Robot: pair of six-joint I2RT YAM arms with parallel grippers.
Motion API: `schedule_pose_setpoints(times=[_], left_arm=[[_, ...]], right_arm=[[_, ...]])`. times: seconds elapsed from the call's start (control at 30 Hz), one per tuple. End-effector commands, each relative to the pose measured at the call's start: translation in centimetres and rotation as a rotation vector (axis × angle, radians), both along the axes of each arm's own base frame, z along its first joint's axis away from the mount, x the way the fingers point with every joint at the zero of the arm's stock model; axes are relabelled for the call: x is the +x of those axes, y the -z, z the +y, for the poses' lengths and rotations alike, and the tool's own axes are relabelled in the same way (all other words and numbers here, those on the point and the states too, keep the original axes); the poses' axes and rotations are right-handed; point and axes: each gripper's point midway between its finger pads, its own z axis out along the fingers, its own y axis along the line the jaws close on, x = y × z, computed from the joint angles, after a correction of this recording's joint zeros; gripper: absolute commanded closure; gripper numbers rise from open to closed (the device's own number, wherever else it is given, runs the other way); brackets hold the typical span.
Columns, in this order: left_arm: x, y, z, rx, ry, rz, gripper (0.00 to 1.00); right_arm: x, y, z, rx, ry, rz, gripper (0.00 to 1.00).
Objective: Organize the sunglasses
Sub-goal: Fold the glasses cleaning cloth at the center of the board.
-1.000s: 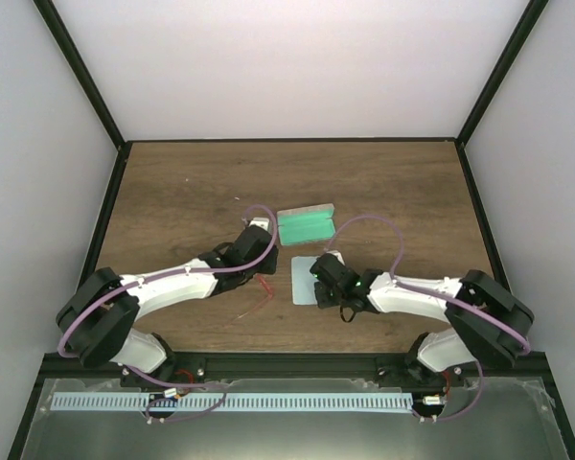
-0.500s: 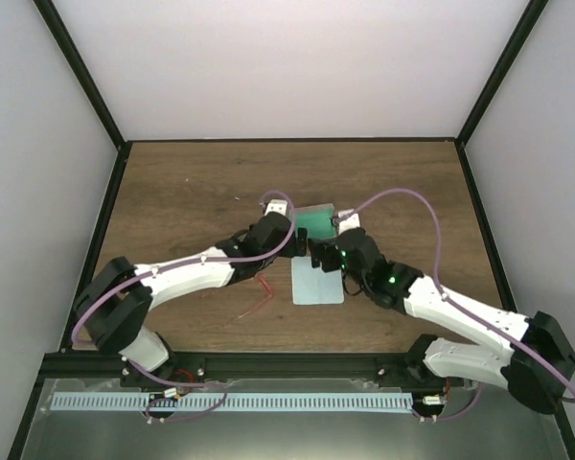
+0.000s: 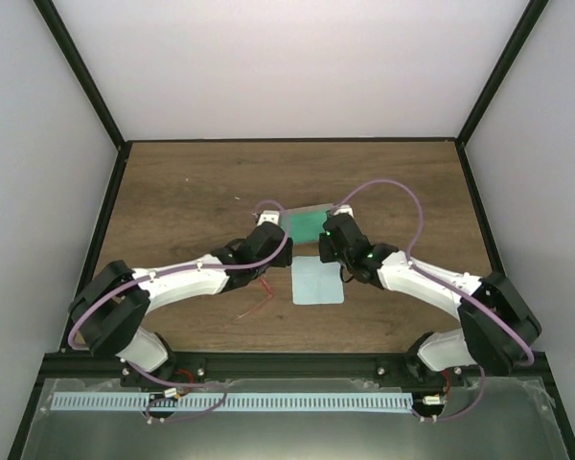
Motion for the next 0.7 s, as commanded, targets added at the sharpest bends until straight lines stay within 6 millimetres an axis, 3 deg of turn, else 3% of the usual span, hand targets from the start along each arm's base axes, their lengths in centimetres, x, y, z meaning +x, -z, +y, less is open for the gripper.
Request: schedule_pose_setpoints(times=[0.0,0.1,0.4,0.67], left_arm=[[0.3,0.8,-0.3,0.005,0.011,0.008,0.35],[0.0,2.3,-1.5,-0.024,0.066,0.06,0.43],[-0.8,5.5,-3.8,-0.057,0.155,0.175,0.45],[-0.3,7.1,-4.1,-0.009,0.185,0.178,0.6]], right_arm=[[1.2,1.0,-1.4,0.056,0.048,0.068,0.63],[1.2,1.8,-1.2,0.061,0.03,0.098,0.78],[1.0,4.7,-1.5,0.005,0.028,0.165,0.77],[0.8,4.5,-1.3,0.017,0.014,0.169,0.76]])
